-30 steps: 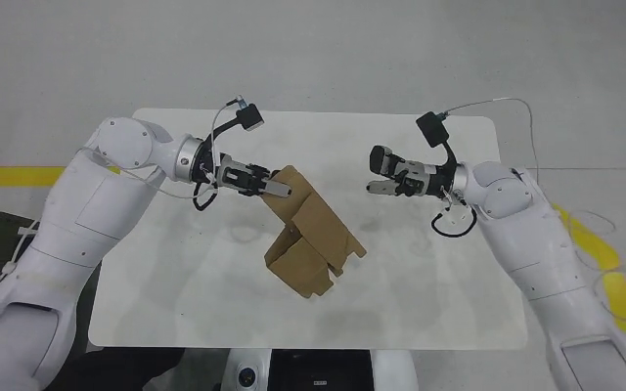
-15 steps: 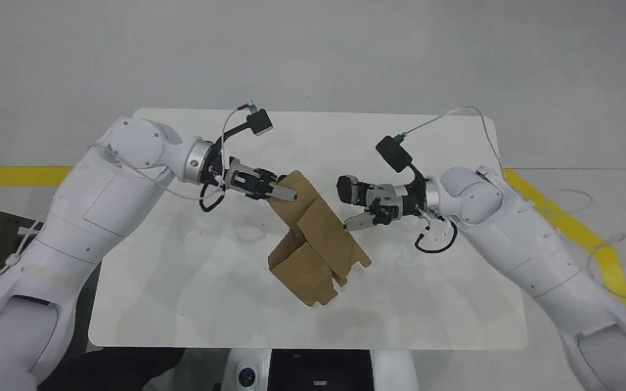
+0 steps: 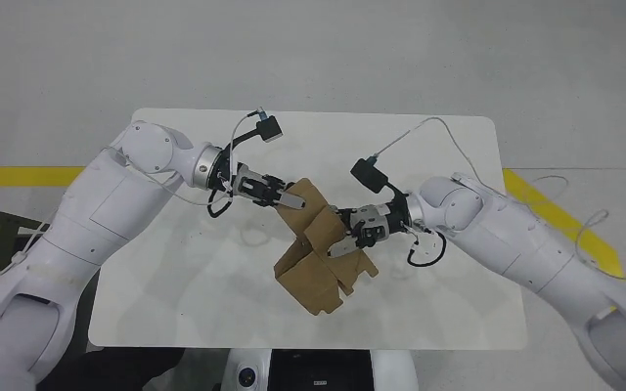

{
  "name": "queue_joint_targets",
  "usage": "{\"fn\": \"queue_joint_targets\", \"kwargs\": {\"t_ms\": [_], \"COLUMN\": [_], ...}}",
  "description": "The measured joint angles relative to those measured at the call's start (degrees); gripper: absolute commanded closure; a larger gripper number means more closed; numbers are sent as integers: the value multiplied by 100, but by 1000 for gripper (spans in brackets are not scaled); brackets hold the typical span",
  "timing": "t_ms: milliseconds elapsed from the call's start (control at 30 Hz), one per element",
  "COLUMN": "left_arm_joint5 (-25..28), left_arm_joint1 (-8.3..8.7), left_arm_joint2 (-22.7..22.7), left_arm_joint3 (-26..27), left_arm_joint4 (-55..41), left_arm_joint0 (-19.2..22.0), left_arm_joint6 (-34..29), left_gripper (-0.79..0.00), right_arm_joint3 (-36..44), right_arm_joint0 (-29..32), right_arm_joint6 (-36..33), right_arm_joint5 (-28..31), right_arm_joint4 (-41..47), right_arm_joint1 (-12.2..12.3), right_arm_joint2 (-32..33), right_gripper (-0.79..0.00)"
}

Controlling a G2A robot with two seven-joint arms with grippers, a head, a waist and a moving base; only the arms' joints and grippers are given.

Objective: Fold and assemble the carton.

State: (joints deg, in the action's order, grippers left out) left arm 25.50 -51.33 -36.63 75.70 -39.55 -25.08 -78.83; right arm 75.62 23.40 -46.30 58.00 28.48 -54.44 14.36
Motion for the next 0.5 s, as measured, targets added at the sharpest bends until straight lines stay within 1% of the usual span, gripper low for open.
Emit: {"fn": "queue_joint_targets", "kwargs": {"t_ms": [67,100,200,367,500], "left_arm_joint5": [7,11,21,39,55], "left_arm_joint1": [8,11,21,36,44], "left_arm_joint2": [24,35,75,149,195], "left_arm_joint3": [7,11,34,87,141], "left_arm_joint4": [-19,-22,-23,-37,-96], "left_arm_joint0": [11,17,34,56,75], "left_arm_joint6": [7,11,22,40,55], "left_gripper": [0,0,0,0,0], "right_arm_joint3": [45,61,88,87,91], "right_arm_joint0": [-102,-142,-260,-276,-263], "right_arm_joint6": [0,0,0,0,0], "right_arm_joint5": [0,0,0,0,0], "right_arm_joint4": [76,108,212,246,234], "right_arm_joint1": [3,5,9,4,-10], "right_arm_joint2": [-177,-246,-433,-463,-462], "right_gripper": [-465,-400,-369,-305,-215]}}
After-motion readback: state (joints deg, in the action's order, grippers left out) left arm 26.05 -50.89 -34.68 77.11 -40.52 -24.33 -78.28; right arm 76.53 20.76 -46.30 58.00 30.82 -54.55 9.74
